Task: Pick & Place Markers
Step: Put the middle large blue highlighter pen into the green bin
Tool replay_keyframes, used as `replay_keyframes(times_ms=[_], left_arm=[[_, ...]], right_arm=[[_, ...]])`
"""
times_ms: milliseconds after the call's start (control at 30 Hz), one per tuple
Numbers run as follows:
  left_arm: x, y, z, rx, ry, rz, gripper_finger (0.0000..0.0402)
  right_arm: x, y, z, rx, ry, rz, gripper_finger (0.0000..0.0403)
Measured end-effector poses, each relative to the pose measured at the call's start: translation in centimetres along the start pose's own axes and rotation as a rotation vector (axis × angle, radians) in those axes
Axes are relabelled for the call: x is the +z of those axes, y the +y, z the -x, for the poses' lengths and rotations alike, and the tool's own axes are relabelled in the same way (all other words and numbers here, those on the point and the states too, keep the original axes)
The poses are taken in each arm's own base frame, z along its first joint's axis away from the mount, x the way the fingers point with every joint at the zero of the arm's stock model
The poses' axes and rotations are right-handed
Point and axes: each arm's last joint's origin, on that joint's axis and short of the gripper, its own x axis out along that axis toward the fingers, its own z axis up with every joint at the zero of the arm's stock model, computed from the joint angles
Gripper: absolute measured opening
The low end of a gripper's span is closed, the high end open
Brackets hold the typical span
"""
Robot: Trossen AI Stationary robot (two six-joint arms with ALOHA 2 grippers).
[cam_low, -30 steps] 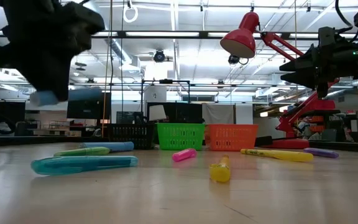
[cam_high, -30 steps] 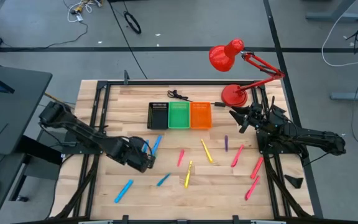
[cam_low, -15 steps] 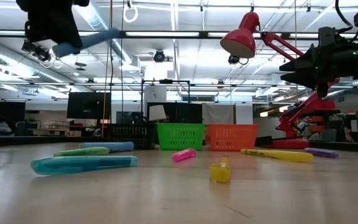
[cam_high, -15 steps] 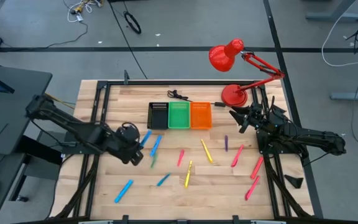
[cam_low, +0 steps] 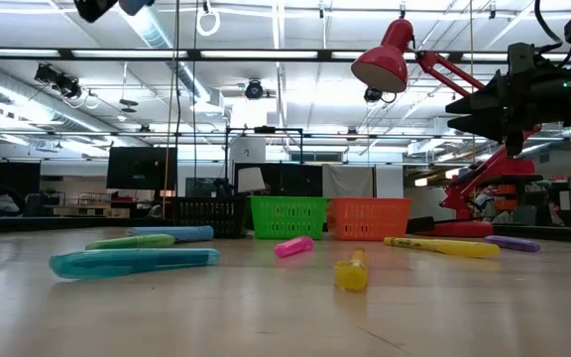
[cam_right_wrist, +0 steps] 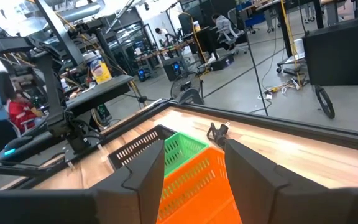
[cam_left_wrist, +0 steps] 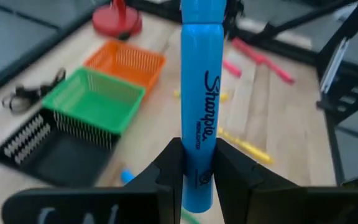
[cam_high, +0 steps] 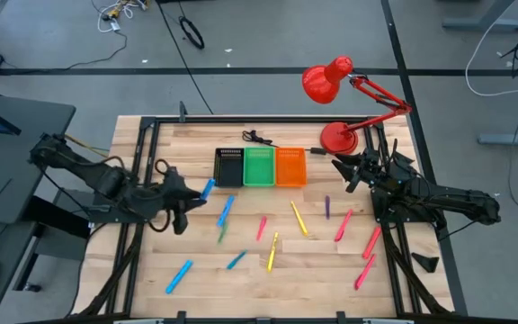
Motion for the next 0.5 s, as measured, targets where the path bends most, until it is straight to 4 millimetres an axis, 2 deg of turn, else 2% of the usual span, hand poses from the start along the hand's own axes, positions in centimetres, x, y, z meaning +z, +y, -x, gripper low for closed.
replay_keyframes(times_ms=[300, 500], left_arm=[[1.4, -1.0, 1.1, -0.036, -0.180, -0.089, 0.0069], [1.5, -1.4, 1.3, -0.048, -0.211, -0.119, 0.0069]], right_arm=[[0.0, 0.0, 0.0, 0.000, 0.000, 0.000, 0.0170], [0.0, 0.0, 0.0, 0.000, 0.000, 0.000, 0.0170]])
